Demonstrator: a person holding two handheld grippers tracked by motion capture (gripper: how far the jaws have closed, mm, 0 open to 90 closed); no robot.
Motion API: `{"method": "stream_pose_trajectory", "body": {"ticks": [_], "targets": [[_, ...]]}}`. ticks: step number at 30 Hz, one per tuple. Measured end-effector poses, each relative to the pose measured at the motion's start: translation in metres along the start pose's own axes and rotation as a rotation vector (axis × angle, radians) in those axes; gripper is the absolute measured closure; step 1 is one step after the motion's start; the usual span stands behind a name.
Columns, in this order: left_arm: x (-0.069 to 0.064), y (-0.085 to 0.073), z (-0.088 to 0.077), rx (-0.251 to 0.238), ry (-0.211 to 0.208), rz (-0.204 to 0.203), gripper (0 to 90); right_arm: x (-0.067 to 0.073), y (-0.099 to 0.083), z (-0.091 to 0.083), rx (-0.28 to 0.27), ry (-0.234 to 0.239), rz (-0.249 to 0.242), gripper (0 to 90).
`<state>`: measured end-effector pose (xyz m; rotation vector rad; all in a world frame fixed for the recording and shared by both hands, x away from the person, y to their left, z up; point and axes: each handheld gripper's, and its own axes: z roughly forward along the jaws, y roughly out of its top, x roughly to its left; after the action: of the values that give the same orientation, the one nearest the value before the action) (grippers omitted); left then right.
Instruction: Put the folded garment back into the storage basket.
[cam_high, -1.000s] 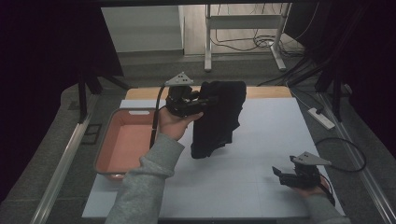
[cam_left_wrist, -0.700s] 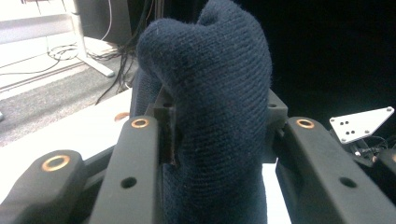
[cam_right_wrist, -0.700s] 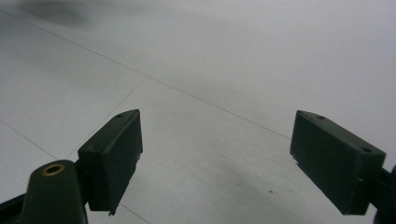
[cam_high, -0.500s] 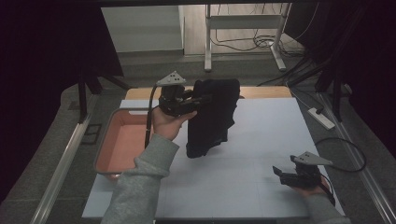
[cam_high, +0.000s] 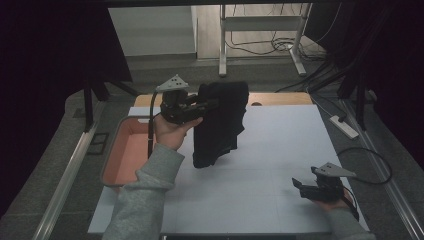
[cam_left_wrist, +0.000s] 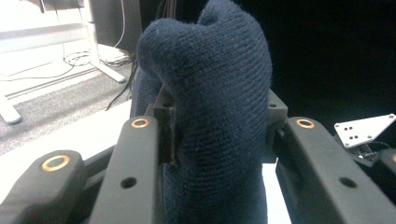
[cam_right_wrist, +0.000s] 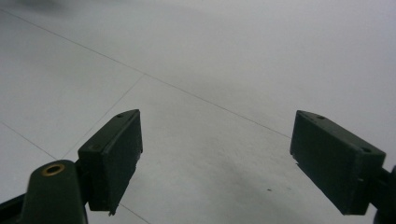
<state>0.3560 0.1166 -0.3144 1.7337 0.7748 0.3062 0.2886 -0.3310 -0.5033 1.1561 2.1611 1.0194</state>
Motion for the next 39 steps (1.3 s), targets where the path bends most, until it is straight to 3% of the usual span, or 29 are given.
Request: {"method": "stream_pose_trajectory", "body": {"ticks": [39], "targets": [[0.019, -0.003, -0.059, -0.056, 0.09, -0.031, 61.8, -0.001, -0.001, 0.0, 0.006, -0.011, 0.008, 17.7]]}}
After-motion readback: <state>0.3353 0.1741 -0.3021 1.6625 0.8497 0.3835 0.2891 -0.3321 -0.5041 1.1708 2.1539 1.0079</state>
